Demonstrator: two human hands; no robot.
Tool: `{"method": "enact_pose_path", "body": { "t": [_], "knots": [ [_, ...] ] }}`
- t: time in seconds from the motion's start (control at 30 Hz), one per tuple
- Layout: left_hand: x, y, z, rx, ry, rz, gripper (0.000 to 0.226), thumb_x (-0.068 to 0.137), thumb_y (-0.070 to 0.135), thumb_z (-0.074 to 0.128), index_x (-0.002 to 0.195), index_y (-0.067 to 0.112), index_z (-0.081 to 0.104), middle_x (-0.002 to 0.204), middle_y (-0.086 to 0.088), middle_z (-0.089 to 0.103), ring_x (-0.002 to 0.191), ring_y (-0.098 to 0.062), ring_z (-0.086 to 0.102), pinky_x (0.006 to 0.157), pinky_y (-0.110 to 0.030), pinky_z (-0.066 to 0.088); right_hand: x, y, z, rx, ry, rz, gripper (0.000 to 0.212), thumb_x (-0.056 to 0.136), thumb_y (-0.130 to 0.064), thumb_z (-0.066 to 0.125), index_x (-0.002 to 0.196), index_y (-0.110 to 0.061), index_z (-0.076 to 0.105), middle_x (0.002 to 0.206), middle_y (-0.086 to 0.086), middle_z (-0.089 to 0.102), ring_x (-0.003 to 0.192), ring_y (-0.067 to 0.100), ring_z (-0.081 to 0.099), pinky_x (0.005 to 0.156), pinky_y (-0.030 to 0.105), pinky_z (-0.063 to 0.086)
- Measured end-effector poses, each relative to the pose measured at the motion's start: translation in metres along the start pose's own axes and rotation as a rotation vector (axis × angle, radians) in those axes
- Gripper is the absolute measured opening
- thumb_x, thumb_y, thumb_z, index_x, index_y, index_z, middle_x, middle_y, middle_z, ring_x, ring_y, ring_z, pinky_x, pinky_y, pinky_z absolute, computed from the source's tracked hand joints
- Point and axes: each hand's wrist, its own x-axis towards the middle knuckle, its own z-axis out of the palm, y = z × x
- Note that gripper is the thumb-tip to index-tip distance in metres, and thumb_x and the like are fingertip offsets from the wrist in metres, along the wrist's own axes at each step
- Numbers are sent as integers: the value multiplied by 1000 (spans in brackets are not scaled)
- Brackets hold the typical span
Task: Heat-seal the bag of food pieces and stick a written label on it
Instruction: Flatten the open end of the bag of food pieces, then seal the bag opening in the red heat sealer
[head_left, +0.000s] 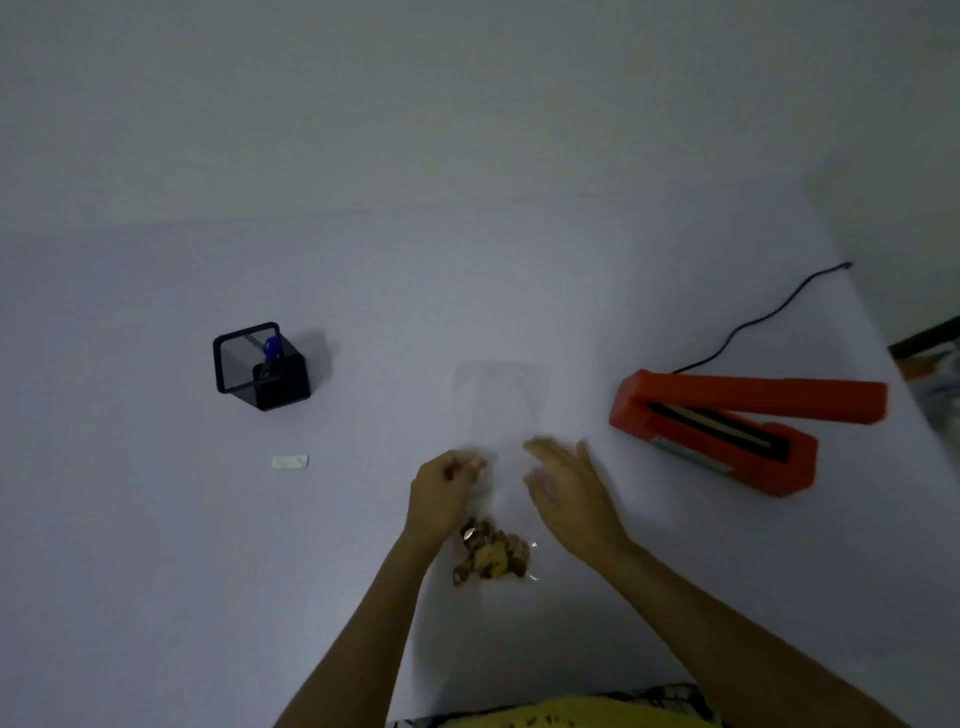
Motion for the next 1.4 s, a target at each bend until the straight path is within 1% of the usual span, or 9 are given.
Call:
{"method": "enact_pose_path", "body": {
  "t": [0.1,0.23,0.3,0.57,0.7,0.8,0.93,1.07,1.4],
  "knots": [
    [-12,6,-1,-103,-78,15,15,91,22,60,87,14,72,91,-4,72,87,-18,64,83,-31,50,5,-25,-24,540,122,512,56,91,-30,62,141,-22,39,130,-15,42,122,4,40,105,25,31],
    [-30,15,4,-206,-178,0,16,92,20,59,90,10,72,90,-11,73,89,-24,68,84,-35,54,0,-24,-49,945,177,683,16,92,-19,61,104,-10,67,113,10,69,98,18,67,90,28,50],
    [-35,20,11,-232,-207,-28,18,92,19,59,91,6,71,88,-12,73,86,-26,70,82,-34,56,-12,-21,-61,1038,225,704,12,93,-13,59,95,-5,68,102,18,72,91,27,71,87,36,55],
    [-57,36,64,-207,-422,-66,18,93,9,51,95,-4,63,87,-21,71,68,-22,71,71,-34,57,-78,1,-95,1060,382,727,16,90,-16,63,93,-2,70,94,20,72,77,27,70,68,33,59],
    [-59,49,96,-133,-481,-87,22,91,4,46,100,10,65,94,-21,68,71,-32,72,63,-31,59,-99,22,-108,1001,462,786,14,90,-15,63,92,-3,70,92,16,72,75,23,70,64,30,58],
    [-56,61,122,-69,-506,-59,18,94,15,49,97,12,67,90,-12,66,73,-29,71,63,-30,57,-104,40,-120,1015,491,815,14,90,-14,63,93,-2,70,92,16,72,76,24,70,63,29,58],
    [-48,80,149,-5,-471,35,23,95,27,52,96,14,70,93,-5,72,86,-22,69,72,-27,55,-103,64,-134,1047,511,839,14,90,-14,63,94,-2,69,93,17,72,78,26,70,63,30,58],
    [-37,94,166,-18,-414,15,23,96,21,51,98,7,70,90,-7,75,75,-16,70,62,-18,53,-97,81,-140,1036,515,851,14,91,-14,62,93,-1,68,93,15,72,78,25,69,66,31,58],
    [-30,100,186,-43,-424,-135,21,96,16,46,102,7,64,88,-12,75,73,-24,70,73,-34,56,-89,101,-144,1035,491,892,13,90,-16,63,94,-5,68,90,12,71,77,24,67,70,32,58]
  ]
}}
